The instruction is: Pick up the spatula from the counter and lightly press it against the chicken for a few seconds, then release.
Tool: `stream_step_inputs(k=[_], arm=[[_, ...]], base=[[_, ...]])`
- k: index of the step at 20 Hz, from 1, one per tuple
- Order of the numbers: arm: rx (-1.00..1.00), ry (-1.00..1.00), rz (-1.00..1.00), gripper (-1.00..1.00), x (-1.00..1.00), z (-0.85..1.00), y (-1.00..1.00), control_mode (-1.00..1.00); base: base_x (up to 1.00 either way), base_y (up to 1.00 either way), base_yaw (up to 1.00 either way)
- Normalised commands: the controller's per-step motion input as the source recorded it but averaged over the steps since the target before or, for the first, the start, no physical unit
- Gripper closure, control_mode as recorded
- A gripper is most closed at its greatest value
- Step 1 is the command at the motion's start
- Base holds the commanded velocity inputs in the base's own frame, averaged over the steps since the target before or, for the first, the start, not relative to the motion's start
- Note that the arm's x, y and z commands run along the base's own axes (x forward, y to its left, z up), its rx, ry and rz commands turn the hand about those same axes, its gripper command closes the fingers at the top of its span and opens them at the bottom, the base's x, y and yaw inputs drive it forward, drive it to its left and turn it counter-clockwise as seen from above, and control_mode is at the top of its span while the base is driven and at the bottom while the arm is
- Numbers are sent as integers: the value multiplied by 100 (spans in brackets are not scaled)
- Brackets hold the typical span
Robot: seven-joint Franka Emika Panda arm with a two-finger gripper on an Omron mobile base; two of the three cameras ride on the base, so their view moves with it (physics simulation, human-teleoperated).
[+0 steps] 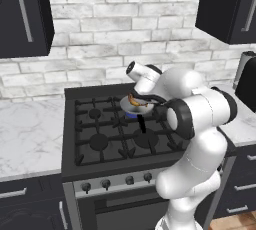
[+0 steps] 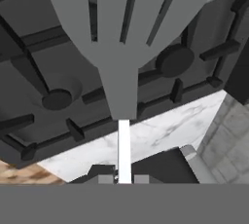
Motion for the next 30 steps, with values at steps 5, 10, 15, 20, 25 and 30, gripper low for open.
stream_step_inputs(k=[5, 10, 15, 20, 25, 30], arm=[[-8, 1, 0, 100, 19, 0, 19, -100], [-7, 4, 0, 100, 31, 0, 15, -100], [-5, 4, 0, 100, 32, 0, 4, -100], [-4, 5, 0, 100, 31, 0, 0, -100], [-1, 8, 0, 100, 32, 0, 3, -100], [-1, 7, 0, 100, 26, 0, 9, -100]], base=[[0, 0, 0], [0, 0, 0], [0, 0, 0], [0, 0, 0], [0, 0, 0], [0, 0, 0]])
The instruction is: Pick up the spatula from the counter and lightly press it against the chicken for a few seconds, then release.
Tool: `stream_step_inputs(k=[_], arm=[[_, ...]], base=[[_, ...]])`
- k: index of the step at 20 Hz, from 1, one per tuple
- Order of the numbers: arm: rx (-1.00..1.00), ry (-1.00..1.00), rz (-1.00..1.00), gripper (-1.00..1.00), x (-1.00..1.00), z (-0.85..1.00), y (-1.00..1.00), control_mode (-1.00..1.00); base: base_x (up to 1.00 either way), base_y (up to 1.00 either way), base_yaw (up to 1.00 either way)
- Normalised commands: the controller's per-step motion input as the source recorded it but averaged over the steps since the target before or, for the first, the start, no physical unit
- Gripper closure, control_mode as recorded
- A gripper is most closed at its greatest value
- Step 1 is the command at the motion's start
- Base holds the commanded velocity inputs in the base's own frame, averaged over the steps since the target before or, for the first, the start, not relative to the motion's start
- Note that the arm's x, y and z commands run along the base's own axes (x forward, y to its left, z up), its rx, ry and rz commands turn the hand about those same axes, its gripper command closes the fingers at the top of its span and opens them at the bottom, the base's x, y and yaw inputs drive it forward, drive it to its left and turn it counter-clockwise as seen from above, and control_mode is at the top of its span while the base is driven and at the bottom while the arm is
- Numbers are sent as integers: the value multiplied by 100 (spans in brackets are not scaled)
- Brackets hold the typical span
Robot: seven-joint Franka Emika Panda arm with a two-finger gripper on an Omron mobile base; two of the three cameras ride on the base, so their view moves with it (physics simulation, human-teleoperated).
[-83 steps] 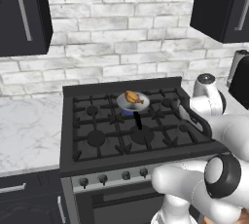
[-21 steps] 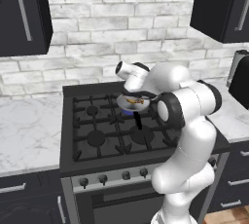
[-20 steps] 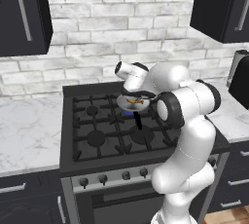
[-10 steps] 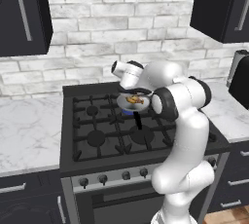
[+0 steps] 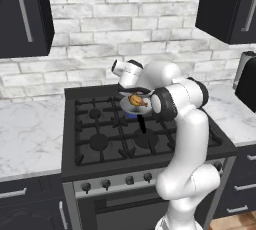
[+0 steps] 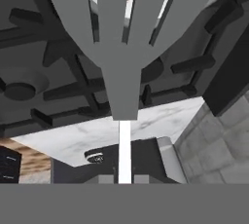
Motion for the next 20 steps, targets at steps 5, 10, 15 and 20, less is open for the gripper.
stream_step_inputs(k=[5, 10, 15, 20], arm=[[-1, 7, 0, 100, 22, 0, 9, -100], [0, 8, 0, 100, 15, -4, 1, -100], [0, 7, 0, 100, 12, -11, 0, -100], [0, 7, 0, 100, 7, -15, 1, -100]], base=[[0, 0, 0], [0, 0, 0], [0, 0, 0], [0, 0, 0]])
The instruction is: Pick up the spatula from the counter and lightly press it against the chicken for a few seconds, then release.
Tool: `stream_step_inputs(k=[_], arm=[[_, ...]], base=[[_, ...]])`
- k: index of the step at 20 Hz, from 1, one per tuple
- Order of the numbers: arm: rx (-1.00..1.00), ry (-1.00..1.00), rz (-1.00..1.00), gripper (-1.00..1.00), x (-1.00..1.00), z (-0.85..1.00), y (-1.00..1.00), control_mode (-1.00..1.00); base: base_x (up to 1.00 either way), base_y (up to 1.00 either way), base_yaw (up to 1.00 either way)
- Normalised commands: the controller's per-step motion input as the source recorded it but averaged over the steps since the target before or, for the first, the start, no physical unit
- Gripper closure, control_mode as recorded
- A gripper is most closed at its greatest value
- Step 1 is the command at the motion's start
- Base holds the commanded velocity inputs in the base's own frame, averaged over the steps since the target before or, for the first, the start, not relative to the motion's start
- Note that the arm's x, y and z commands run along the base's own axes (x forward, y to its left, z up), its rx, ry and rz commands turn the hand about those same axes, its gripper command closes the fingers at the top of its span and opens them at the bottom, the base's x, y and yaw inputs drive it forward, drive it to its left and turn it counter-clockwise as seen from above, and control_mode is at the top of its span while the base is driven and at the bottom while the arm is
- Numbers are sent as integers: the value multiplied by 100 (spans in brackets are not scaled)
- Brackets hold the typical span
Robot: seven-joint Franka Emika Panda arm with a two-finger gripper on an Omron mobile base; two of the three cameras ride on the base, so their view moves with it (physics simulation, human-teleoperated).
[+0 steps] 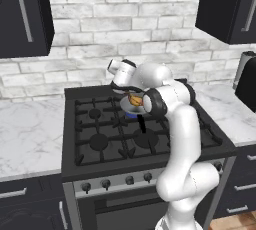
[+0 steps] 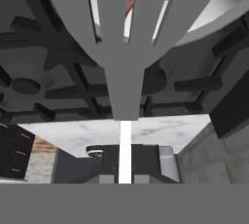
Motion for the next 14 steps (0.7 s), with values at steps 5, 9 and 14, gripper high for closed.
stream_step_inputs(k=[5, 9, 14], arm=[[0, 5, 0, 100, 7, -10, 1, -100], [0, 5, 0, 100, 10, -8, 0, -100], [0, 5, 0, 100, 12, -8, 0, -100]], base=[[0, 0, 0], [0, 0, 0], [0, 0, 0]])
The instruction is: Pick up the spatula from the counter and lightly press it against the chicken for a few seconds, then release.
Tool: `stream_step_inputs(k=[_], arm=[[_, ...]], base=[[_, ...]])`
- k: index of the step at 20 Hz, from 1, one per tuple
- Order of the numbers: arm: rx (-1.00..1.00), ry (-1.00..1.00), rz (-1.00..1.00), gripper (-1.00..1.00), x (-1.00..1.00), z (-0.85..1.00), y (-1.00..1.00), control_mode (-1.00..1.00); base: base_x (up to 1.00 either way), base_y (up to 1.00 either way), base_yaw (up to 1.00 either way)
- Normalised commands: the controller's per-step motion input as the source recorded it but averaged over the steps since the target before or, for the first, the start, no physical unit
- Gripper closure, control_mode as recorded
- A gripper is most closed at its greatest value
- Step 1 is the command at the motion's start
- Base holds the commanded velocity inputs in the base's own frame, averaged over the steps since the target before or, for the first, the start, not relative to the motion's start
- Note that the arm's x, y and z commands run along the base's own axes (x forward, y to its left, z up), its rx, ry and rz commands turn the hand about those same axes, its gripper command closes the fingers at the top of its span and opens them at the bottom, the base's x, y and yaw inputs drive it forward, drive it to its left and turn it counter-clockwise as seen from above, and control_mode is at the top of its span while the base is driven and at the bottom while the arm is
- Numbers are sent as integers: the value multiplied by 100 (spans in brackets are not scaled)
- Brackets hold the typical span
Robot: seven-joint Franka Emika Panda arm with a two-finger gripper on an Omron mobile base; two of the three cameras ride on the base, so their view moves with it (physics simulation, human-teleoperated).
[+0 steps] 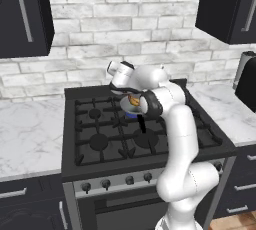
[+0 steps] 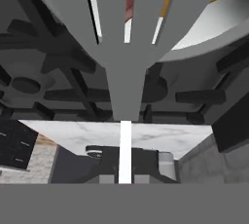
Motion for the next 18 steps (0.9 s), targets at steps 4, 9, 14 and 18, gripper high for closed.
stream_step_inputs(k=[4, 9, 14, 18], arm=[[0, 5, 0, 100, 15, -12, 0, -100], [0, 5, 1, 100, 19, -12, 0, -100], [0, 5, 1, 100, 22, -14, 0, -100], [0, 6, 1, 100, 14, -14, 0, -100]], base=[[0, 0, 0], [0, 0, 0], [0, 0, 0], [0, 0, 0]])
